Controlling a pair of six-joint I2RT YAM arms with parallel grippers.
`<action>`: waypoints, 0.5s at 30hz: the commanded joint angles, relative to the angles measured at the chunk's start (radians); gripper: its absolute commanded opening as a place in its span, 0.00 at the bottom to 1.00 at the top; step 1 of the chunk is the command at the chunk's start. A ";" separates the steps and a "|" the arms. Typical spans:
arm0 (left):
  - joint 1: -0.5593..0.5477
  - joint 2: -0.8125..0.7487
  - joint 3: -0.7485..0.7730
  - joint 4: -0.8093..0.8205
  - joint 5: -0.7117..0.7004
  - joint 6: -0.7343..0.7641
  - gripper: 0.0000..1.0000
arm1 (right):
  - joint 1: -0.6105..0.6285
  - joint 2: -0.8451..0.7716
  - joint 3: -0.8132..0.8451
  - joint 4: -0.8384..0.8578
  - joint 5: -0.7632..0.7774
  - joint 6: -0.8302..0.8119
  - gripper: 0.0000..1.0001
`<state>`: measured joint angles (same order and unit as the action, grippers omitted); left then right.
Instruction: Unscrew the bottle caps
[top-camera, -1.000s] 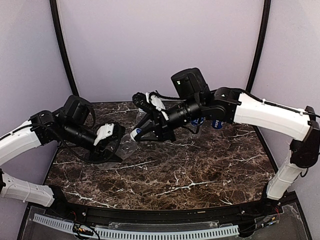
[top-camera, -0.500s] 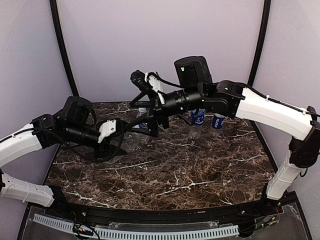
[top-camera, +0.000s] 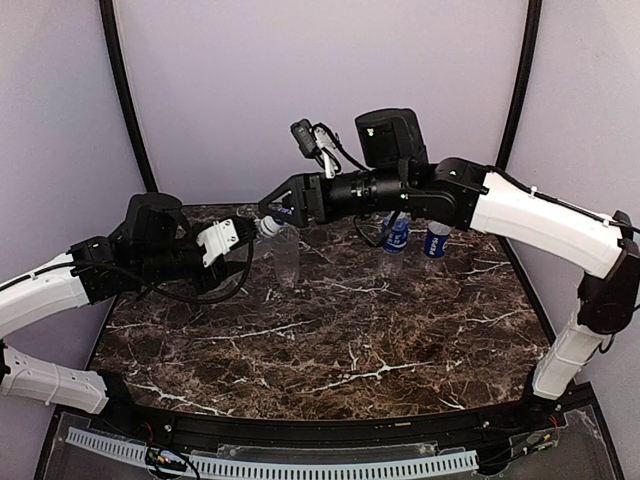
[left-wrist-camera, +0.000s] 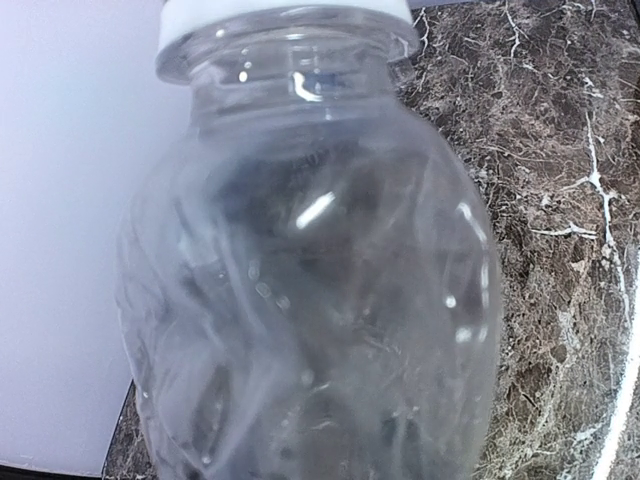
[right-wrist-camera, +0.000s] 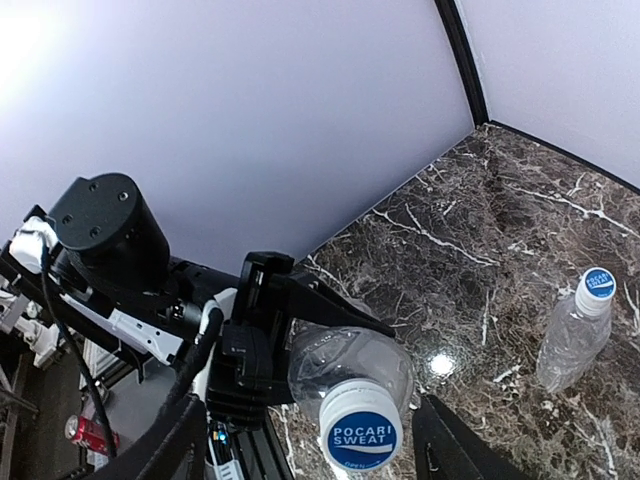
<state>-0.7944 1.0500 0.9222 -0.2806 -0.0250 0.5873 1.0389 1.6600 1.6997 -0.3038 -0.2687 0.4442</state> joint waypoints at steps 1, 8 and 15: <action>-0.002 -0.024 -0.016 0.036 -0.045 0.012 0.31 | 0.001 0.043 0.029 -0.023 -0.012 0.069 0.64; -0.002 -0.028 -0.019 0.037 -0.041 0.018 0.31 | -0.004 0.056 0.015 -0.032 0.000 0.069 0.59; -0.002 -0.030 -0.022 0.032 -0.035 0.024 0.31 | -0.010 0.060 0.019 -0.013 -0.037 0.045 0.22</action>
<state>-0.7944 1.0435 0.9154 -0.2562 -0.0608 0.5991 1.0374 1.7092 1.7027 -0.3458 -0.2695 0.5022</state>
